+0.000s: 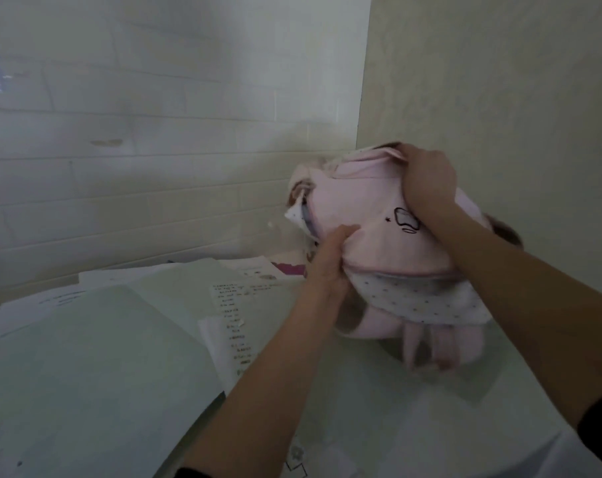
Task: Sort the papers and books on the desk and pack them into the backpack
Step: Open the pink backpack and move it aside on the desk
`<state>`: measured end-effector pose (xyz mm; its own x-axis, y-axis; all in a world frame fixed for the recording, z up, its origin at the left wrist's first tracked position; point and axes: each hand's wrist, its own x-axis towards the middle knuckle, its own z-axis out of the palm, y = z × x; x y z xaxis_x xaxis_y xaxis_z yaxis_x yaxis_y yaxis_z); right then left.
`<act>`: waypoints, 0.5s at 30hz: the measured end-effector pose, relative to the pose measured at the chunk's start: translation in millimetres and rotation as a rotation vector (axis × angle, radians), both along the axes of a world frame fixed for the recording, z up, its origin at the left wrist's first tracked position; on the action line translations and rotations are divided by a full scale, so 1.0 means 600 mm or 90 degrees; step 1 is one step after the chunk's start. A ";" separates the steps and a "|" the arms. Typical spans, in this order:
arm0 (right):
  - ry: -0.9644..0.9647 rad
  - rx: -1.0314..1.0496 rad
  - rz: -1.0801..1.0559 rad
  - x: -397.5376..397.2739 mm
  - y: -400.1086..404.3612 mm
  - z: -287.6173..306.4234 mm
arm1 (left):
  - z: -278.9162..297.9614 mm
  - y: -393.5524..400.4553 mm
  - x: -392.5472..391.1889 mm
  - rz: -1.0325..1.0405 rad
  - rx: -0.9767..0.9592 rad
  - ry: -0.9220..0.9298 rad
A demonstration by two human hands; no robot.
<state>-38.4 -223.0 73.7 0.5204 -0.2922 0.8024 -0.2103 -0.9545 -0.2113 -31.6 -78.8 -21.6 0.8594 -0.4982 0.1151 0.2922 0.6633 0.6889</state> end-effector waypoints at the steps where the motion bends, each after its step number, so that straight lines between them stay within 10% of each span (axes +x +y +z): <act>1: -0.003 -0.005 0.005 0.006 -0.019 0.002 | -0.002 -0.020 -0.013 -0.034 0.035 0.001; 7: 0.288 -0.049 -0.033 0.031 -0.094 -0.103 | -0.103 -0.129 -0.062 -0.356 0.599 -0.093; 15: 0.596 0.085 -0.074 0.007 -0.126 -0.286 | -0.158 -0.143 -0.055 -0.438 0.686 -0.068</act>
